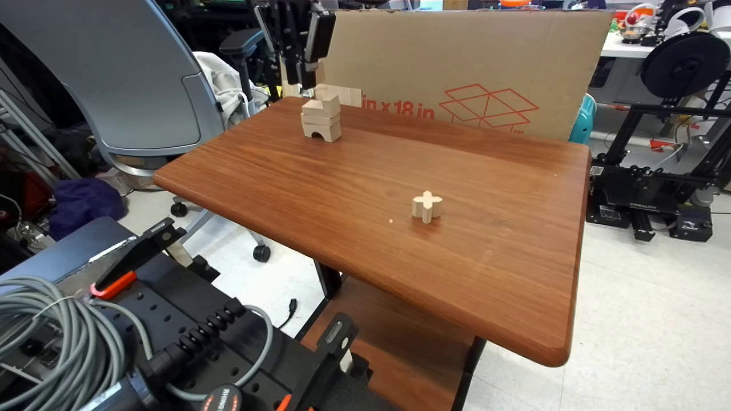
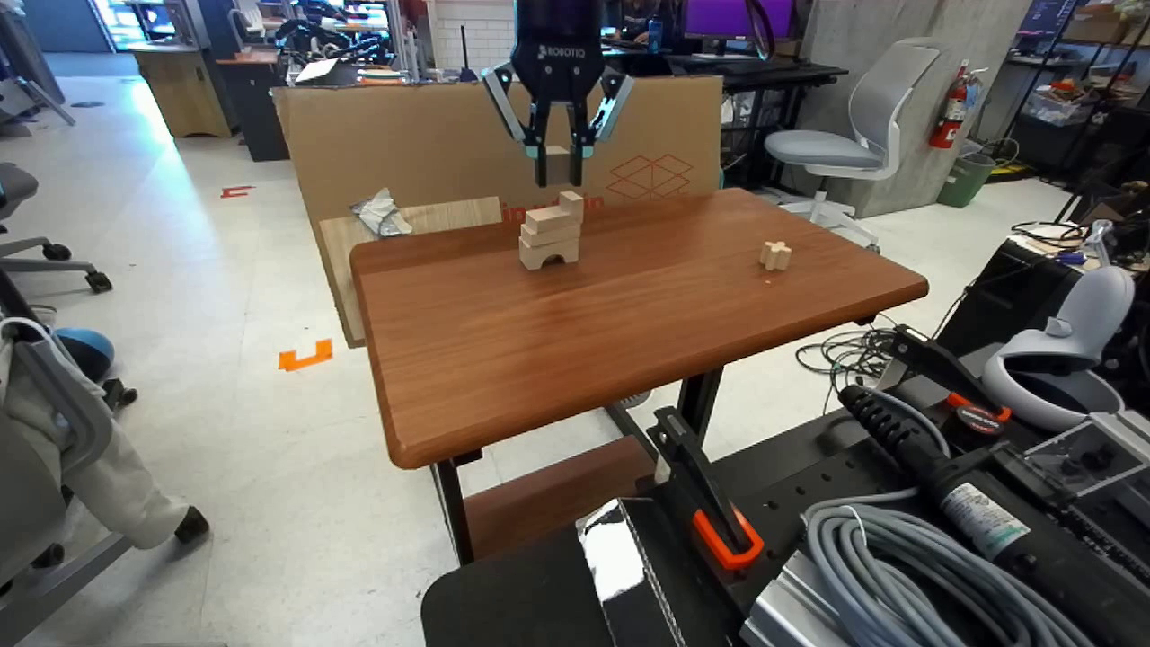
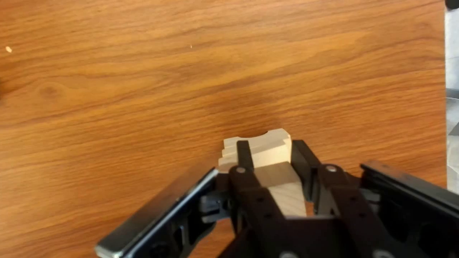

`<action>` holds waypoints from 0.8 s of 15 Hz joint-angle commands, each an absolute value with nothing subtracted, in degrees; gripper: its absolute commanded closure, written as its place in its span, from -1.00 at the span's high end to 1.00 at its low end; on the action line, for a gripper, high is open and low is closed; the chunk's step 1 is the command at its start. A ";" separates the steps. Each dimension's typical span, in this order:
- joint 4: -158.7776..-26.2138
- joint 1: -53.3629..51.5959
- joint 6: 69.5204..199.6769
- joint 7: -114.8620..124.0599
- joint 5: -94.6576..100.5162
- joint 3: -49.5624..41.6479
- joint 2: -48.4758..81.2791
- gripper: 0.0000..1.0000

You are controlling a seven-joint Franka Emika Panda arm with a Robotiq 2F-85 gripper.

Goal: Put the left block on the tower of blocks

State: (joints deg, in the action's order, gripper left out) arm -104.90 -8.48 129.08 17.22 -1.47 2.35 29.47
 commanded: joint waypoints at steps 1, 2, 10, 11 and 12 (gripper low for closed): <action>-101.70 -9.55 128.06 18.48 -0.56 1.50 32.63 -0.83; -101.44 -9.69 128.00 18.53 -0.51 1.46 33.14 -0.83; -101.52 -10.99 128.55 19.21 0.23 1.11 33.11 0.73; -102.04 -10.98 128.73 19.03 0.10 1.26 32.20 0.87; -102.57 -10.91 128.82 18.78 -0.14 1.45 31.34 0.98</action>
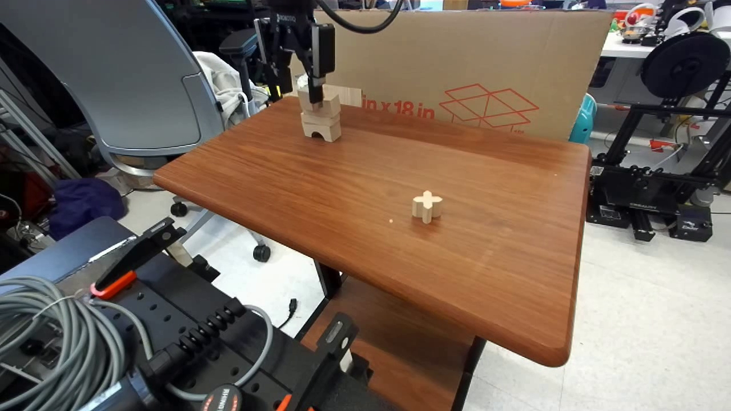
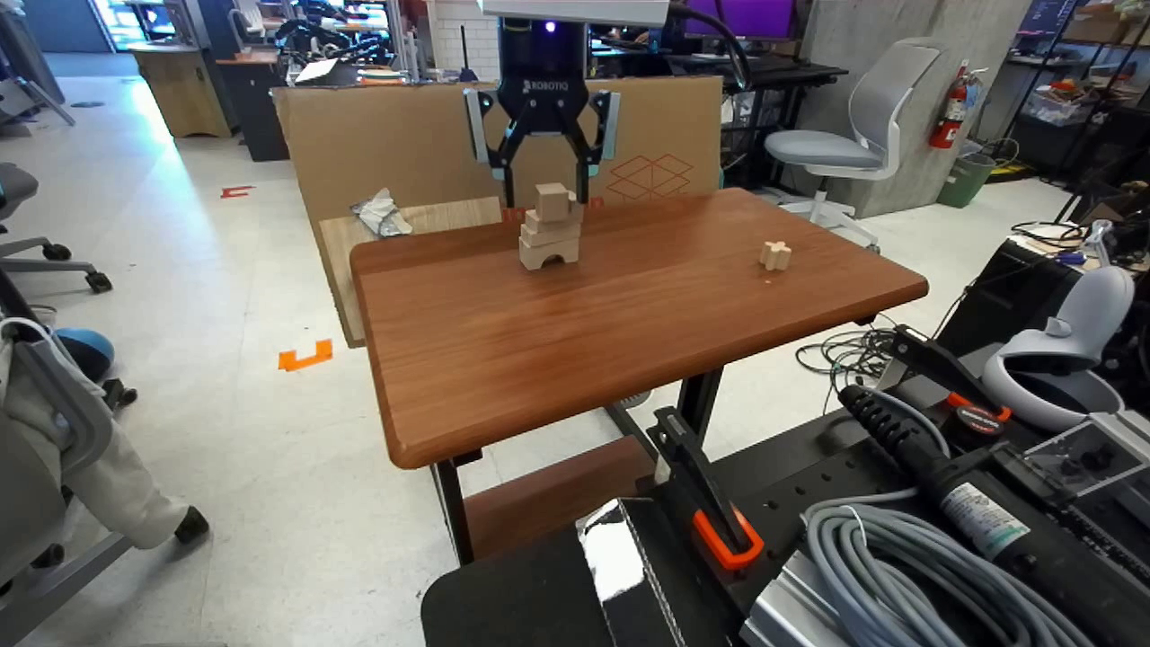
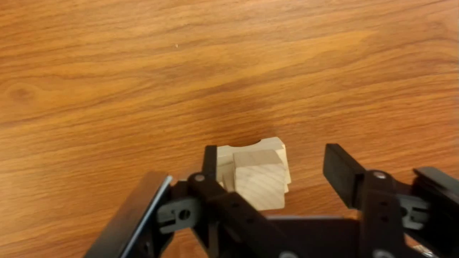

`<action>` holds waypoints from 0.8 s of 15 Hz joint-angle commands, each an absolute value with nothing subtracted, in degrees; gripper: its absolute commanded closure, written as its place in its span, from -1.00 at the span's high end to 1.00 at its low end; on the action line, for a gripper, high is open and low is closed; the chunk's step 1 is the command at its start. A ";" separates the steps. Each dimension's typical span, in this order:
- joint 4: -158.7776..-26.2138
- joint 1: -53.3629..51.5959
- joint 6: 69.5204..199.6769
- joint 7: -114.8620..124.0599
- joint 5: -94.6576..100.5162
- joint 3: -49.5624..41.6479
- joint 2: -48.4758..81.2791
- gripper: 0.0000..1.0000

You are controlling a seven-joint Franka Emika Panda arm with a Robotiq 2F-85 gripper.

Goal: Put the left block on the tower of blocks

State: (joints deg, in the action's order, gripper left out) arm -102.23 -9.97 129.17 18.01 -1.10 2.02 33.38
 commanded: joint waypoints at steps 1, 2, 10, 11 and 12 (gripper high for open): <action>-103.47 -10.70 128.40 18.28 -0.59 1.80 29.90 1.00; -104.89 -10.44 127.62 18.10 -1.22 2.13 27.79 1.00; -111.12 -8.67 127.10 16.27 -1.06 2.50 18.85 1.00; -111.97 -8.48 127.09 16.06 -1.06 2.51 17.96 1.00; -112.43 -8.44 127.09 15.99 -1.05 2.53 17.63 1.00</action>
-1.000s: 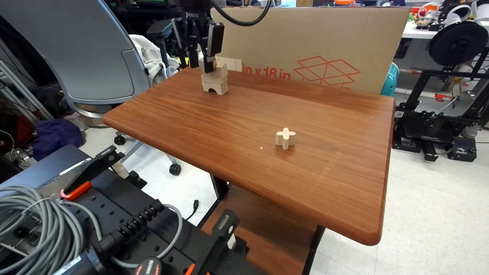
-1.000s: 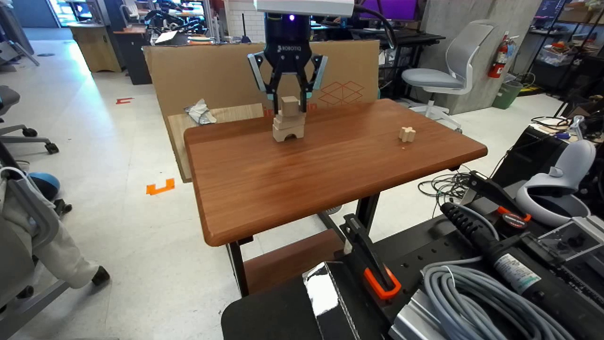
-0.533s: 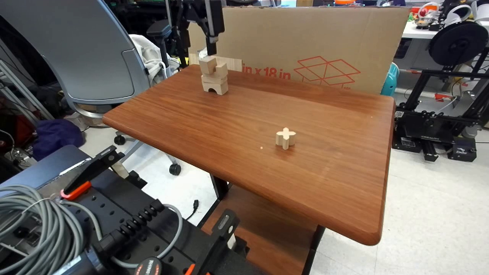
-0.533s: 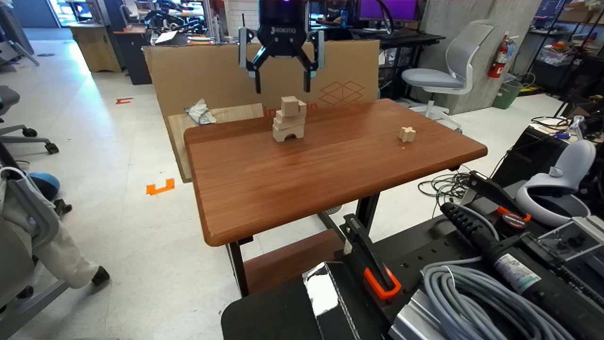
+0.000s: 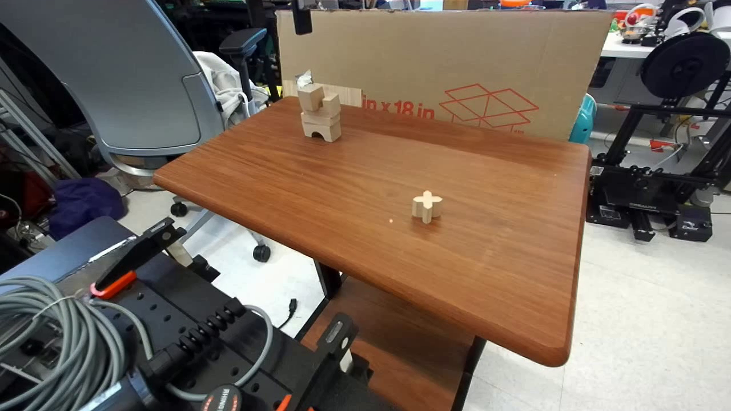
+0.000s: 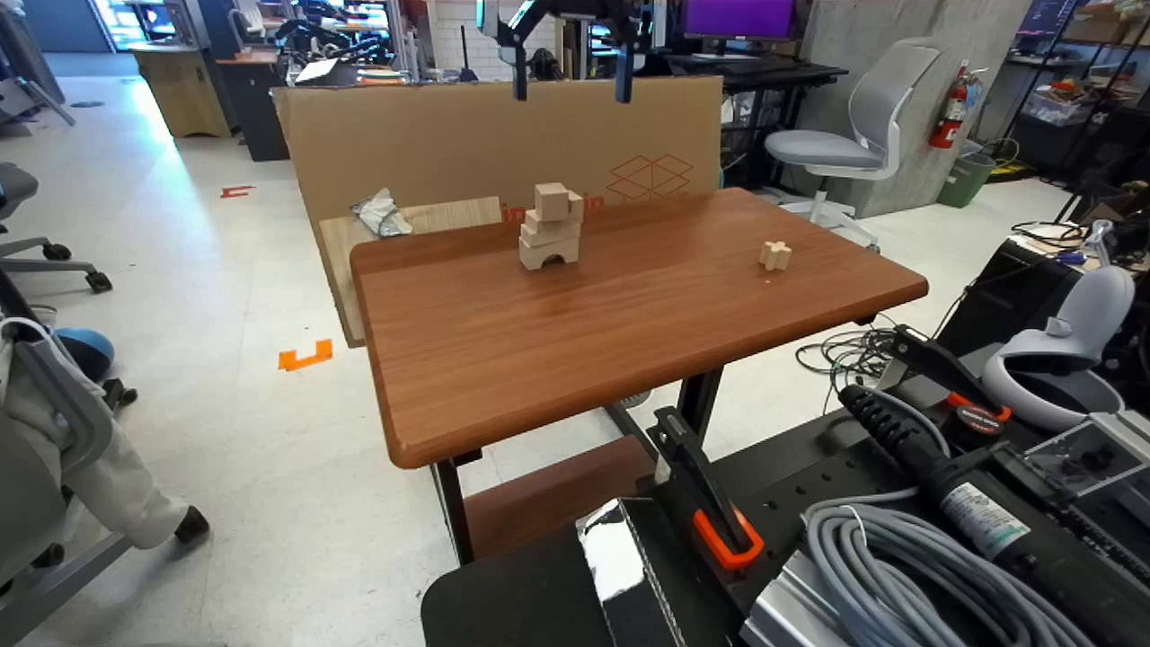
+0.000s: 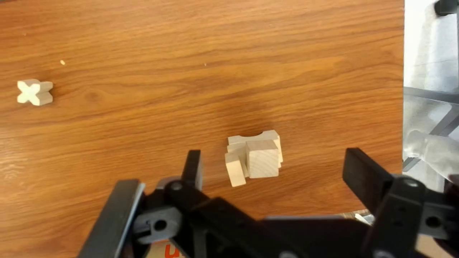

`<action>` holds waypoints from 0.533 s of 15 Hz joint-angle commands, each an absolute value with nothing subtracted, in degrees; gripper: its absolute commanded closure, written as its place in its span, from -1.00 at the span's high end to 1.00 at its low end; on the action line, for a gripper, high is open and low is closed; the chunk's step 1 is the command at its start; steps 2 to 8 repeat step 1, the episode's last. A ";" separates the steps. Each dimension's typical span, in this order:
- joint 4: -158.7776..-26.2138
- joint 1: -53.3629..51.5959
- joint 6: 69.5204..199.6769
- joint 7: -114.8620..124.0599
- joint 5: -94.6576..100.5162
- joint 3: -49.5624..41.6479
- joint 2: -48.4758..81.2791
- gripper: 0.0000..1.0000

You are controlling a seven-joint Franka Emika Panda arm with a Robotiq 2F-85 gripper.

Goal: Put the left block on the tower of blocks

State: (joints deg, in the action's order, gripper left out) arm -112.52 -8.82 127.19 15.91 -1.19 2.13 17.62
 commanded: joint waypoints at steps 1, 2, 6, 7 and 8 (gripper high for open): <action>-112.64 -8.45 127.09 15.99 -1.05 2.53 17.63 1.00; -112.64 -8.45 127.09 15.99 -1.05 2.53 17.63 1.00; -112.64 -8.45 127.09 15.99 -1.05 2.53 17.63 1.00; -112.64 -8.45 127.09 15.99 -1.05 2.53 17.63 1.00; -112.64 -8.45 127.09 15.99 -1.05 2.53 17.63 1.00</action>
